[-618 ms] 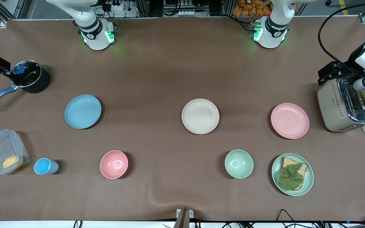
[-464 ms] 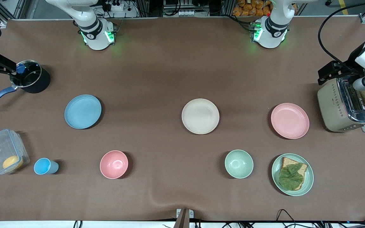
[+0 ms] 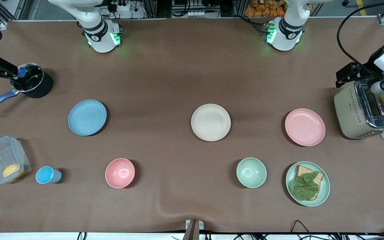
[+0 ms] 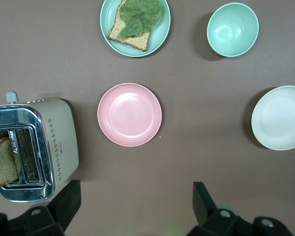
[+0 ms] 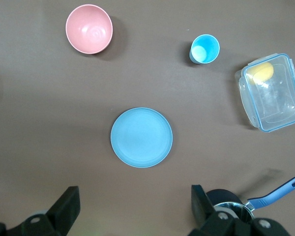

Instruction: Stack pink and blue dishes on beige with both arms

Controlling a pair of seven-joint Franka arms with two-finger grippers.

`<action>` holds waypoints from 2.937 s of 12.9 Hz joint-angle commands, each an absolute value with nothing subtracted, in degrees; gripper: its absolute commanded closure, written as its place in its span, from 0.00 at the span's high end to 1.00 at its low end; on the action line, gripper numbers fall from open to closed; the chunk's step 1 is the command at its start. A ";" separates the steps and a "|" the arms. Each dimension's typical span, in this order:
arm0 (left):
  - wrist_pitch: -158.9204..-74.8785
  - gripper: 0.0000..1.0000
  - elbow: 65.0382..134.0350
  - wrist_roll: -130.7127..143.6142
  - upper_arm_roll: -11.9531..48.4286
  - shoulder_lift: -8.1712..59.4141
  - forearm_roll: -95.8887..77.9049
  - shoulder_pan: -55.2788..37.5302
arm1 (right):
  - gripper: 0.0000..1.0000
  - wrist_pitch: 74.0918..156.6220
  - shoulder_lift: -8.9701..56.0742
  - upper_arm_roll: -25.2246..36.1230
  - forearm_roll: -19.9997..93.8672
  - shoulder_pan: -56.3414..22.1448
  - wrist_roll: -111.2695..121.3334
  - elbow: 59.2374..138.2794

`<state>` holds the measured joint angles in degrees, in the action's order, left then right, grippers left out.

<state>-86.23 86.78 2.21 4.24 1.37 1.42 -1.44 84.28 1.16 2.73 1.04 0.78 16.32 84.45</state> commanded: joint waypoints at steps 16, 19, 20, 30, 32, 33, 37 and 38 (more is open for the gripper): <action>-125.76 1.00 110.83 -8.69 4.48 20.28 7.47 11.68 | 1.00 82.97 2.98 2.46 1.58 -0.26 15.73 83.84; -128.13 1.00 110.92 -9.05 4.48 23.81 7.47 12.39 | 1.00 83.23 4.04 2.29 1.67 -1.23 16.34 83.93; -129.01 1.00 111.00 -9.14 4.48 24.69 7.47 12.74 | 1.00 82.97 5.35 2.29 1.67 -2.54 16.43 84.37; -133.15 0.83 113.64 -9.23 4.57 29.00 7.38 13.71 | 1.00 83.06 7.21 2.46 0.18 -4.04 15.73 86.22; -133.24 0.71 113.64 -9.23 4.57 29.35 7.03 14.23 | 1.00 82.97 7.21 2.46 0.18 -3.96 15.73 86.22; -133.24 0.59 113.56 -9.23 4.57 29.44 7.03 14.50 | 1.00 82.97 7.29 2.46 0.18 -3.96 15.65 86.22; -133.24 0.04 113.55 -9.32 4.83 29.88 5.55 14.68 | 1.00 83.50 8.26 2.46 0.09 -3.78 15.38 86.13; -133.24 0.00 113.55 -9.40 4.83 29.88 5.02 14.50 | 1.00 83.50 8.35 2.46 0.09 -3.87 15.38 86.05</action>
<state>-132.51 113.29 -8.25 4.05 29.96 6.53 13.69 83.46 7.91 2.82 0.72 -4.39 16.06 86.19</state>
